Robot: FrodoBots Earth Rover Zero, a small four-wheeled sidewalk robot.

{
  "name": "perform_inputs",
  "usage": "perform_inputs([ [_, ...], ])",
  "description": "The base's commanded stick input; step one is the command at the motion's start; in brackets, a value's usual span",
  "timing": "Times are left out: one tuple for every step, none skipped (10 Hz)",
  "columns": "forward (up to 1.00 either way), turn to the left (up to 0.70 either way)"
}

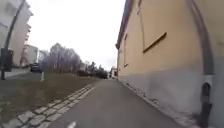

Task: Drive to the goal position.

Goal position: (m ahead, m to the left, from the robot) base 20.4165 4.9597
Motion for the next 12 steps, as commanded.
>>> perform_inputs([
  [1.0, 0.0],
  [1.0, 0.0],
  [1.0, 0.0],
  [1.0, -0.07],
  [1.0, -0.39],
  [1.0, -0.4],
  [1.0, 0.0],
  [1.0, 0.0],
  [1.0, 0.0],
  [1.0, 0.0],
  [1.0, 0.0],
  [1.0, 0.0],
])
